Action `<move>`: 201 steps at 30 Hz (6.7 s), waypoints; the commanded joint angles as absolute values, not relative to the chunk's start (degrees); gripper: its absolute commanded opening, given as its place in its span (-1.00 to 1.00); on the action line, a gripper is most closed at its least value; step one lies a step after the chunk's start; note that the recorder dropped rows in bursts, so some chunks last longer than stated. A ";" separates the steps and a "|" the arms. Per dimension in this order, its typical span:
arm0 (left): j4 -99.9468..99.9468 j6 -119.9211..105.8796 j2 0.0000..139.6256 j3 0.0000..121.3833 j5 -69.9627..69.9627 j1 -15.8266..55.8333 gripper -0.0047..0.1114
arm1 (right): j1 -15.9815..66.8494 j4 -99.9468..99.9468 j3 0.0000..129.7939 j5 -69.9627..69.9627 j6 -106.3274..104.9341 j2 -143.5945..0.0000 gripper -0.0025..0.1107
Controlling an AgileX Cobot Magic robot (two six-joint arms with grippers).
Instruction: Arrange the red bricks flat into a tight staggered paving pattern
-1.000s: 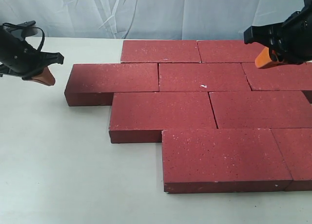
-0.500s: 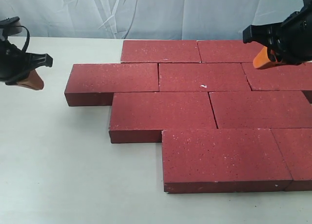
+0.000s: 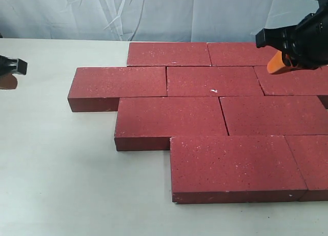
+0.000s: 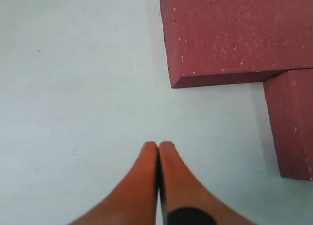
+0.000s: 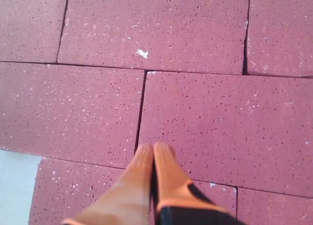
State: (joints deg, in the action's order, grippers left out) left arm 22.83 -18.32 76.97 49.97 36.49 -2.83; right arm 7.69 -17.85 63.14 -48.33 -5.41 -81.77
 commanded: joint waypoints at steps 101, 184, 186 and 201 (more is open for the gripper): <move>18.42 -15.55 59.37 46.20 34.69 9.81 -0.92 | 7.44 -8.25 1.88 -18.71 -2.97 0.00 -0.97; 17.87 -15.65 47.49 46.20 34.25 4.77 -0.92 | 7.44 -8.64 0.00 -17.82 -2.75 0.00 -0.97; 17.87 -15.65 45.75 46.20 34.36 3.21 -0.92 | 7.44 -9.15 0.00 -17.82 -2.75 0.00 -0.97; 16.49 -15.65 37.29 40.65 32.38 -1.08 -0.92 | 7.44 -9.52 0.00 -17.82 -2.75 0.00 -0.97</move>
